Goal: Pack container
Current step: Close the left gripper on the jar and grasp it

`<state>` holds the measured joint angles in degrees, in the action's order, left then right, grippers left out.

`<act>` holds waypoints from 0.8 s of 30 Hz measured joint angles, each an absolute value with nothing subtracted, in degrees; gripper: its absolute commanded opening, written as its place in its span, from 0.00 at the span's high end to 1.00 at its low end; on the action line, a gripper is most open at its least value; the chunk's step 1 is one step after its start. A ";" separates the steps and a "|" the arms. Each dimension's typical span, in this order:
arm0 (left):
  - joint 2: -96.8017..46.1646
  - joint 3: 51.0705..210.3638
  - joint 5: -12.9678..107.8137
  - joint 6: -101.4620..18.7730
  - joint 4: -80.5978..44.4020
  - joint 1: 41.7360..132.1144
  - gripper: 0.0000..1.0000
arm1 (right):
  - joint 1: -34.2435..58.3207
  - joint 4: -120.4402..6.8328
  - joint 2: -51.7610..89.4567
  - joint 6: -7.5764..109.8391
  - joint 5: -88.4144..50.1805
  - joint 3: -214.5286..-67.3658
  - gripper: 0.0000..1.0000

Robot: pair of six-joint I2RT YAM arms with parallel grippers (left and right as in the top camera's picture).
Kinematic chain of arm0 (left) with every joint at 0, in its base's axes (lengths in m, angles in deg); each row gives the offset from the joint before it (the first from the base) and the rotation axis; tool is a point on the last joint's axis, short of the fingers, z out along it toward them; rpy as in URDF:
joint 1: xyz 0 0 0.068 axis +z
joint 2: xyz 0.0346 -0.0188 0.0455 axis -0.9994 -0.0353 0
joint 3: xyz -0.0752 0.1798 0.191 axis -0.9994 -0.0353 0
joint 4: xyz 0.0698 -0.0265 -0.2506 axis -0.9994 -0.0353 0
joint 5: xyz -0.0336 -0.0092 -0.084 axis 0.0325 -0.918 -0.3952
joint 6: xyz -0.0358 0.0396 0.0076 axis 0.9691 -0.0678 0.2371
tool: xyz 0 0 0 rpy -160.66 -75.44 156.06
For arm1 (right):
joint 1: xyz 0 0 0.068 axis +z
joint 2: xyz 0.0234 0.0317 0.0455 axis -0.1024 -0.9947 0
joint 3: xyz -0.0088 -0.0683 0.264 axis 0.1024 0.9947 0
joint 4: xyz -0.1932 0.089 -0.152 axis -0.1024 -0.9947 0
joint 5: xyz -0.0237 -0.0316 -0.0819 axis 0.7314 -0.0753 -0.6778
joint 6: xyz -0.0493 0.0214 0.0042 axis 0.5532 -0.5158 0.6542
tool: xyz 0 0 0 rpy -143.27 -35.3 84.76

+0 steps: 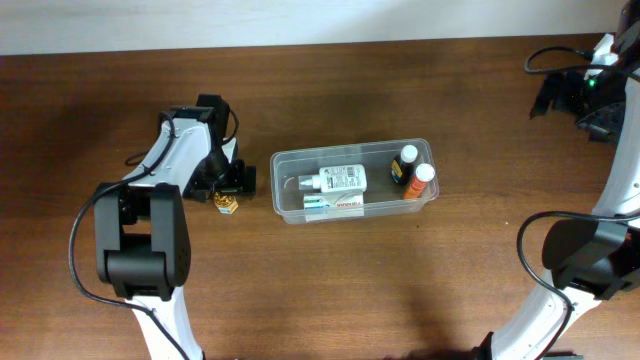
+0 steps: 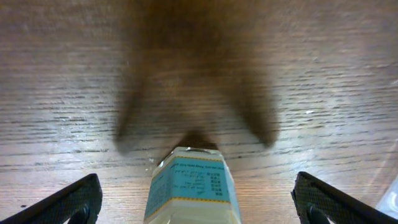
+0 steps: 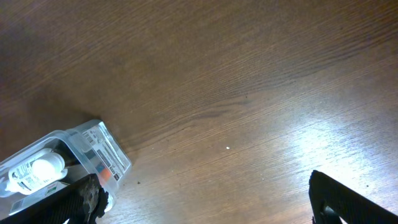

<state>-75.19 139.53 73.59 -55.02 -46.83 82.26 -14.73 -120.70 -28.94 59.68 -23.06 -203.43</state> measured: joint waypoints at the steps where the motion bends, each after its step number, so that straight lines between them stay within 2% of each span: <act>1: -75.19 139.20 73.56 -55.02 -46.83 82.32 0.02 | -14.73 -120.70 -28.94 59.66 -23.06 -203.43 0.02; 18: -75.19 136.97 74.44 -55.02 -45.80 82.30 0.02 | -14.73 -120.70 -28.94 59.66 -23.06 -203.43 0.02; 20: -75.19 136.97 74.46 -54.91 -45.47 82.30 0.09 | -14.73 -120.70 -28.94 59.66 -23.06 -203.43 0.02; 21: -75.19 136.97 74.44 -54.80 -45.32 82.30 0.16 | -14.73 -120.70 -28.94 59.66 -23.06 -203.43 0.02; 24: -75.19 136.97 74.48 -54.82 -44.82 82.30 0.18 | -14.73 -120.70 -28.94 59.66 -23.08 -203.43 0.02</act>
